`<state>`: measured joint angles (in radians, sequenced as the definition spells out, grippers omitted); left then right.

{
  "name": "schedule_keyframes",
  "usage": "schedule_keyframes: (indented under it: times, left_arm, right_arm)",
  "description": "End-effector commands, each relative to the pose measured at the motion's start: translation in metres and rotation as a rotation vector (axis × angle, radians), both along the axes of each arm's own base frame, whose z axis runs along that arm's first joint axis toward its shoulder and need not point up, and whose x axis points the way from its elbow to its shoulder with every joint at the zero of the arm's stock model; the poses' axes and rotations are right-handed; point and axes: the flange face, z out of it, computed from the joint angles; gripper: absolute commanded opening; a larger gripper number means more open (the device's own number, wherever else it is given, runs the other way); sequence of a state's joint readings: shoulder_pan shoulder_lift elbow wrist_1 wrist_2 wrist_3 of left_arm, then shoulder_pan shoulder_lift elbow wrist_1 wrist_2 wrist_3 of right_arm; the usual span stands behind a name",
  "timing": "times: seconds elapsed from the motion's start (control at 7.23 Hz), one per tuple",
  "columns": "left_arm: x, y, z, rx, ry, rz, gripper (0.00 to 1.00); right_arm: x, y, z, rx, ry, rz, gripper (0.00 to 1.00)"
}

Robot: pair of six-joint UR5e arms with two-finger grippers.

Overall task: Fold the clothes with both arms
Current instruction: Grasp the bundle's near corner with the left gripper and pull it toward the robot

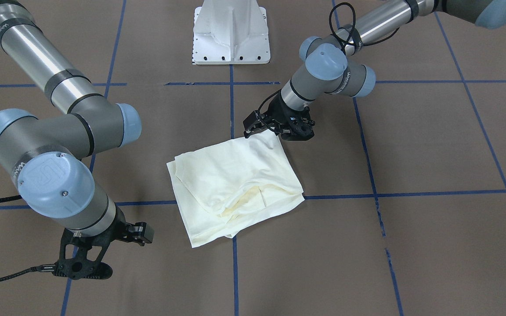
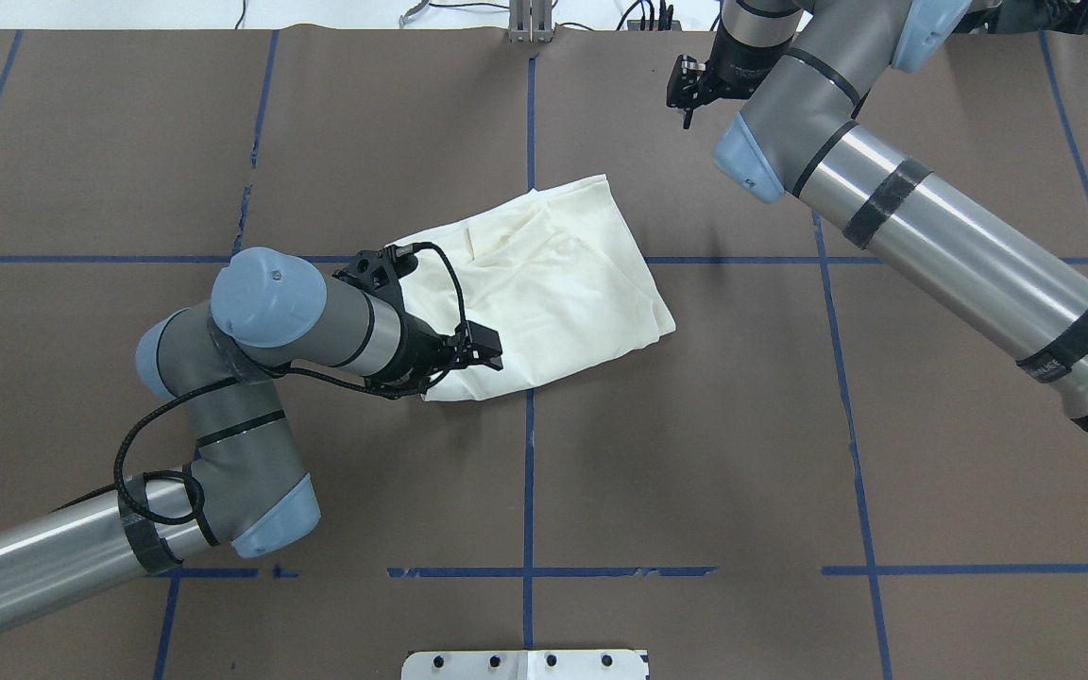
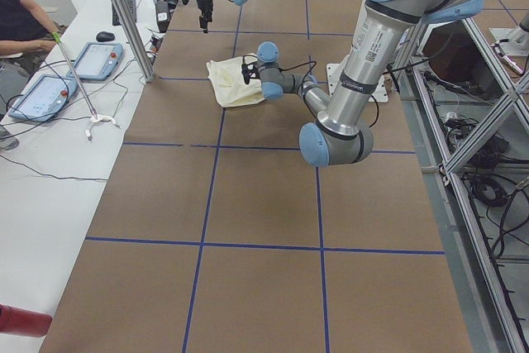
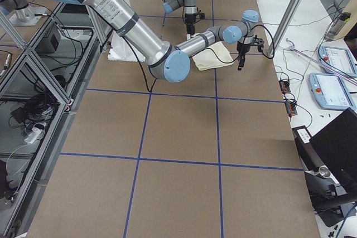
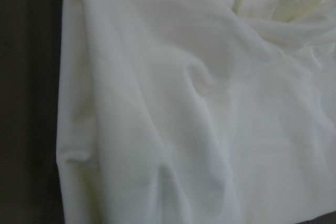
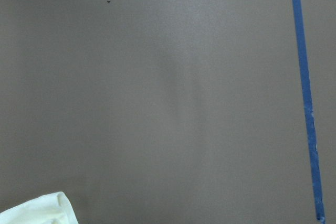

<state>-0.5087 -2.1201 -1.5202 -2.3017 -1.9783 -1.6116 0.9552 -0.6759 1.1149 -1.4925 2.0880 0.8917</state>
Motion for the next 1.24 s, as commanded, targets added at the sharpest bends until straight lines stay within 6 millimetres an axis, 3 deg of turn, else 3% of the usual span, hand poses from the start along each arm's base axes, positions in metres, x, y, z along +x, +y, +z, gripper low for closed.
schedule_keyframes:
  times: [0.0, 0.41, 0.69, 0.83, 0.97, 1.11]
  left_arm:
    - [0.016, 0.030, -0.004, -0.001, 0.009, 0.041, 1.00]
    - [0.020, 0.045, -0.008, 0.008, 0.020, 0.065, 1.00]
    - [-0.041, 0.081, 0.020, 0.017, 0.029, 0.090, 1.00]
    - [-0.058, 0.082, 0.027, 0.014, 0.025, 0.092, 1.00]
    - [-0.072, 0.065, 0.034, 0.071, 0.005, 0.083, 1.00]
    - [-0.104, 0.036, 0.052, 0.128, -0.032, 0.042, 1.00]
  right_arm:
    - [0.000, 0.000, -0.001, 0.001, 0.000, 0.000, 1.00]
    - [0.001, -0.001, 0.000, 0.002, -0.002, 0.001, 1.00]
    - [0.008, 0.006, 0.003, 0.013, -0.016, 0.001, 1.00]
    - [0.013, 0.010, 0.005, 0.019, -0.022, 0.001, 1.00]
    - [0.025, 0.018, 0.009, 0.028, -0.033, 0.006, 1.00]
    - [0.041, 0.030, 0.016, 0.034, -0.052, 0.008, 1.00]
